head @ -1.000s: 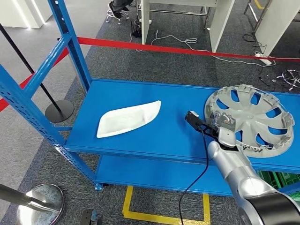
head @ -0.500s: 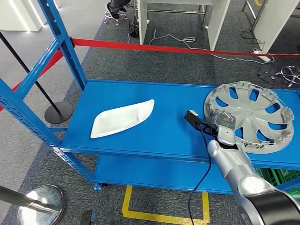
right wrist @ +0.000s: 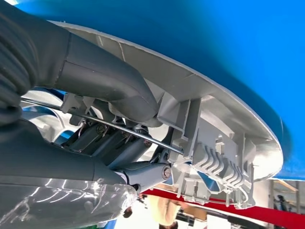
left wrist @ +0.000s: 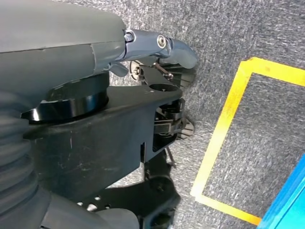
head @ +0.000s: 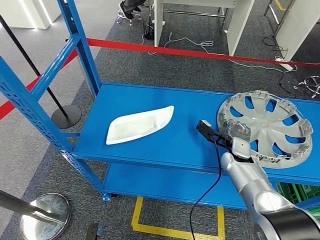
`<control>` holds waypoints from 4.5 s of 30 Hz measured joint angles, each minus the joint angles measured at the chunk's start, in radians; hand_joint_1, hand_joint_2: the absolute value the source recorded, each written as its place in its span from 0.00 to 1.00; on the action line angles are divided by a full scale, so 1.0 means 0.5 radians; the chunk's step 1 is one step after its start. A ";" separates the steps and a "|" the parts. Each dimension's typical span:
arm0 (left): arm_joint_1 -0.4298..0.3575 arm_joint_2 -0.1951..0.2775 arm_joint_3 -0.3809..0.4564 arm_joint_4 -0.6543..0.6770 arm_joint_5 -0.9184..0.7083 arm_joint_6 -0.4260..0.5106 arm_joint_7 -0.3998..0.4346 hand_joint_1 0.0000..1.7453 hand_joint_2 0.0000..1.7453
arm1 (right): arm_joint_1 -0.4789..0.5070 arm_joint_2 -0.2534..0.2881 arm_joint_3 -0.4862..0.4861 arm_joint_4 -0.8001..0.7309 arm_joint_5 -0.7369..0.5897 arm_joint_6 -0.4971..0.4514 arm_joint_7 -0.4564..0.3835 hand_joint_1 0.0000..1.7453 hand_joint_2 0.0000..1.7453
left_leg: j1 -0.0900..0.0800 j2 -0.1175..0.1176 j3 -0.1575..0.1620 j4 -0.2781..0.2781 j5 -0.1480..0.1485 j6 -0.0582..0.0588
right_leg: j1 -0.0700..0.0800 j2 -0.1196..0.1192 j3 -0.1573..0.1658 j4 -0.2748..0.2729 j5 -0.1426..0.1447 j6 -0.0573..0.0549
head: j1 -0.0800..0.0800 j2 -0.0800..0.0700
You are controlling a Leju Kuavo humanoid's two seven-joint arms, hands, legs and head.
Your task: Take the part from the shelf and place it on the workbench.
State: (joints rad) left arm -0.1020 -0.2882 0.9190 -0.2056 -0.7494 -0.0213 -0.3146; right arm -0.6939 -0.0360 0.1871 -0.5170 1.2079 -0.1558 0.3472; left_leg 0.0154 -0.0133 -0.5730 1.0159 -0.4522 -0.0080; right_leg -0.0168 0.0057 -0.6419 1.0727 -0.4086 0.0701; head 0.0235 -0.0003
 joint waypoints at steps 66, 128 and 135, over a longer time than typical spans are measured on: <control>0.016 0.001 0.095 0.000 -0.002 0.108 -0.170 0.00 1.00 | 1.312 0.347 0.158 -2.374 -1.474 -0.818 -1.447 1.00 1.00 | 0.005 -0.005 -0.020 0.015 -0.025 -0.066 | 0.006 0.016 0.030 -0.034 -0.050 -0.081 | -0.003 0.000; 0.028 0.029 0.271 0.000 0.032 -0.087 -0.219 0.00 1.00 | 1.574 0.260 0.717 -2.888 -1.513 -0.924 -1.973 1.00 1.00 | -0.012 0.000 -0.056 0.045 -0.024 -0.062 | 0.007 0.013 0.073 -0.044 -0.078 -0.107 | -0.012 0.000; 0.030 0.031 0.271 0.000 0.032 -0.086 -0.219 0.00 1.00 | 1.575 0.260 0.719 -2.888 -1.513 -0.924 -1.972 1.00 1.00 | -0.013 0.004 -0.239 0.417 -0.118 -0.061 | 0.012 0.011 0.073 -0.045 -0.077 -0.133 | -0.024 0.000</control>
State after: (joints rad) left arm -0.0872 -0.2725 1.0546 -0.2056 -0.7332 -0.0645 -0.4242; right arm 0.0934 0.0938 0.5468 -1.9608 0.4513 -0.6180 -0.6390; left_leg 0.0089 -0.0111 -0.6924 1.2246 -0.5111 -0.0385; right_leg -0.0109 0.0114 -0.6054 1.0500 -0.4469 0.0036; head 0.0116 -0.0001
